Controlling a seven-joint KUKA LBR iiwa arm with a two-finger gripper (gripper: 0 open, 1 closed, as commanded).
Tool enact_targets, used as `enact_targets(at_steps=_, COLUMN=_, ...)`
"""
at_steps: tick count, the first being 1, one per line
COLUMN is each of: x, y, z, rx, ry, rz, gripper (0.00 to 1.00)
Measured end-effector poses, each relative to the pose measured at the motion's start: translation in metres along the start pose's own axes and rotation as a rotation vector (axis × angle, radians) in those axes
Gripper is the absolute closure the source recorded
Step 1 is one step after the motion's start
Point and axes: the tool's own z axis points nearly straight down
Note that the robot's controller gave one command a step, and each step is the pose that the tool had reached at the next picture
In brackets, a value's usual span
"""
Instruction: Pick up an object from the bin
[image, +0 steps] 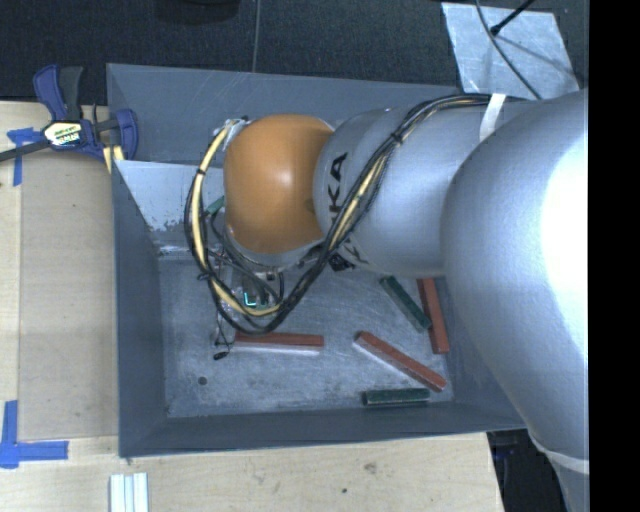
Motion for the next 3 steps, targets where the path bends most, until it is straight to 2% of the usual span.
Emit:
enact_targets(at_steps=1, x=0.018, y=-0.067, z=0.072, rx=0.004, ry=0.004, rz=-0.147, gripper=0.00)
enact_targets(at_steps=2, x=0.016, y=-0.063, z=0.068, rx=0.000, ry=-0.003, rz=-0.149, gripper=1.00)
enact_targets(at_steps=3, x=-0.061, y=-0.077, z=-0.092, rx=0.001, ry=-0.012, rz=-0.447, gripper=1.00)
